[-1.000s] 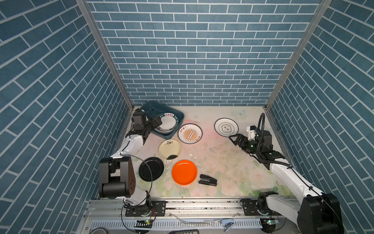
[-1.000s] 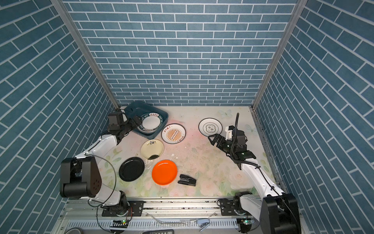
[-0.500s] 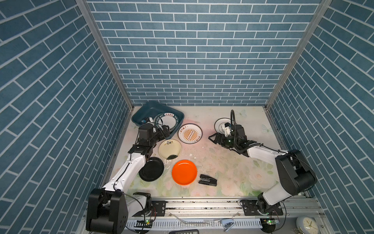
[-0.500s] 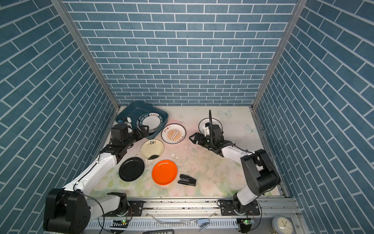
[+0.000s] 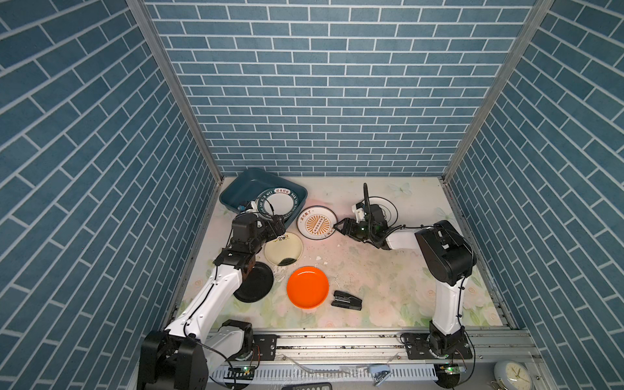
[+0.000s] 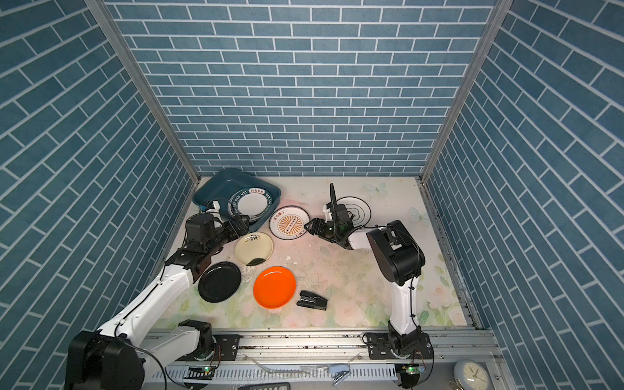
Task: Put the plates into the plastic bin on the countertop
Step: 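Grasp the orange sunburst plate rim with the right gripper and lift it upright, then hold the upright plate toward the left gripper while the left gripper grasps it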
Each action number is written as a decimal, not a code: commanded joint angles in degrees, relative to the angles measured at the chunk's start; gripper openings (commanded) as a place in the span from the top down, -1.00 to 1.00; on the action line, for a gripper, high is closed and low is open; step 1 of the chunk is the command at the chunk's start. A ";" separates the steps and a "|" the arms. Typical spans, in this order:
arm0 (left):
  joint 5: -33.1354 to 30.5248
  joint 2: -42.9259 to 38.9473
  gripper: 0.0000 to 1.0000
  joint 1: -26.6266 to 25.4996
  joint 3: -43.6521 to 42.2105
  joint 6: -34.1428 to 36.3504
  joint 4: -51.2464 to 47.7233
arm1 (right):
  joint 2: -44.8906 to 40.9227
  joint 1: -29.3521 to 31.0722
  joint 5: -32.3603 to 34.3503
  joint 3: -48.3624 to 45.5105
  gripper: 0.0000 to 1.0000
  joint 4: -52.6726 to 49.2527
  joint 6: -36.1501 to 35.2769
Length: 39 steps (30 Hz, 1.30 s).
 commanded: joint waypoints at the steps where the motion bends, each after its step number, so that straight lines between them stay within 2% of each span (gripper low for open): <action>1: 0.75 -1.96 -0.99 -0.11 -1.02 -0.31 0.25 | 3.28 0.61 -0.32 2.90 -0.28 0.91 0.49; 5: 0.61 -2.71 -0.99 -0.11 -1.63 -0.29 0.19 | 6.43 0.96 -0.71 5.63 -0.15 0.11 0.86; 9: 0.08 -3.79 -0.99 -0.11 -2.54 -1.36 0.99 | 8.40 1.32 -0.62 8.10 0.26 -1.13 1.18; 12: -0.30 -5.11 -0.99 -0.11 -3.59 -1.72 2.06 | 9.13 1.32 -0.79 8.88 0.47 -1.29 1.96; 16: 0.26 -6.19 -0.99 -0.11 -3.44 -1.32 1.48 | 7.80 1.34 0.57 6.69 0.87 2.75 4.85; 19: -0.25 -7.70 -0.99 -0.11 -4.76 -2.18 2.84 | 5.61 1.32 1.54 4.61 1.00 7.00 7.08; 27: 0.48 -8.92 -0.99 -0.11 -4.54 -2.15 2.15 | -4.29 0.73 6.94 -0.89 1.00 5.25 6.39; 39: 4.33 -6.77 -0.95 -0.20 -6.66 -4.42 7.73 | -24.01 0.39 14.59 -12.64 1.00 0.30 3.85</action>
